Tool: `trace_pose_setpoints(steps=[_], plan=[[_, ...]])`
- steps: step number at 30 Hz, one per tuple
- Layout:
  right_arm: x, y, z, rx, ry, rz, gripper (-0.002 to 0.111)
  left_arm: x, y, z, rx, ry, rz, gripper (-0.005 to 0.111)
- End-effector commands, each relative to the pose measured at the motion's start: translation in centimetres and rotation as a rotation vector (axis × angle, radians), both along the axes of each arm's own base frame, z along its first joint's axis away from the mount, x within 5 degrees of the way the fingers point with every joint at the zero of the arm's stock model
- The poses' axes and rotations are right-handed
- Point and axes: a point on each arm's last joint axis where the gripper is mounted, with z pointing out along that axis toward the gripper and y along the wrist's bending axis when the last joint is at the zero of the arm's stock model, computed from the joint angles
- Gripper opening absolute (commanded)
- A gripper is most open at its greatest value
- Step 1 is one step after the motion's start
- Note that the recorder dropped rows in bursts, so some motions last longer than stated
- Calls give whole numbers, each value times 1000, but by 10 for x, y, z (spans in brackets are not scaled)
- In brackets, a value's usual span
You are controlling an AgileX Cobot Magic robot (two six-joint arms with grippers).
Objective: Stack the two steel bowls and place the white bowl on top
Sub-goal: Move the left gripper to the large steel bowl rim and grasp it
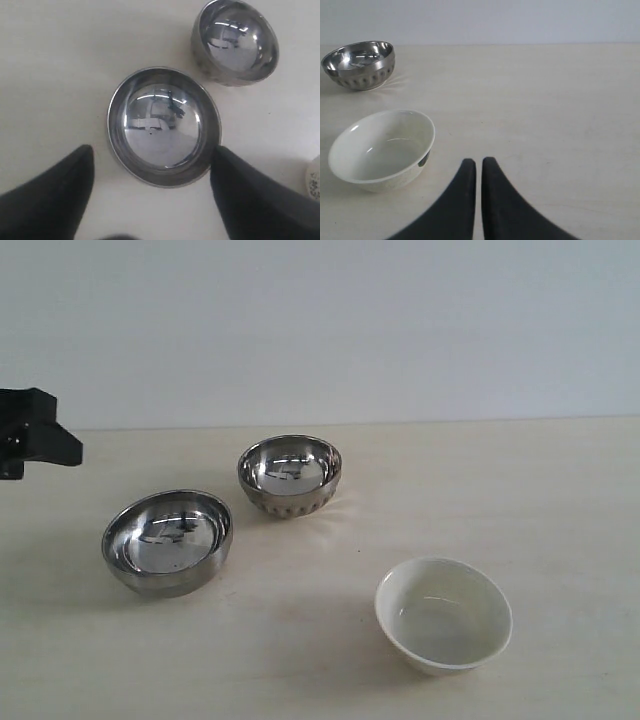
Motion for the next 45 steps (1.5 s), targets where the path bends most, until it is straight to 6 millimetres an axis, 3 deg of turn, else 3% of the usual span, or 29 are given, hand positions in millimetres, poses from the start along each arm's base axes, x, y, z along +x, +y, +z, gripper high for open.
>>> trace_pose_setpoints(steps=[1, 10, 22, 26, 32, 38, 45], plan=[[0, -1, 1, -1, -14, -9, 0, 29, 1, -31, -30, 83, 43, 63], [0, -1, 1, -1, -16, -9, 0, 61, 4, -92, -5, 193, 77, 63], [0, -1, 1, -1, -16, -9, 0, 71, 6, -138, 28, 259, 71, 58], [0, -1, 1, -1, -16, -9, 0, 72, 5, -143, 17, 258, 54, 44], [0, -1, 1, -1, -16, -9, 0, 71, 4, -143, 20, 260, 22, 4], [0, -1, 1, -1, -18, -9, 0, 65, -1, -134, 5, 283, -47, 4], [0, -1, 1, -1, -18, -9, 0, 49, -7, -96, -37, 274, -143, 4]])
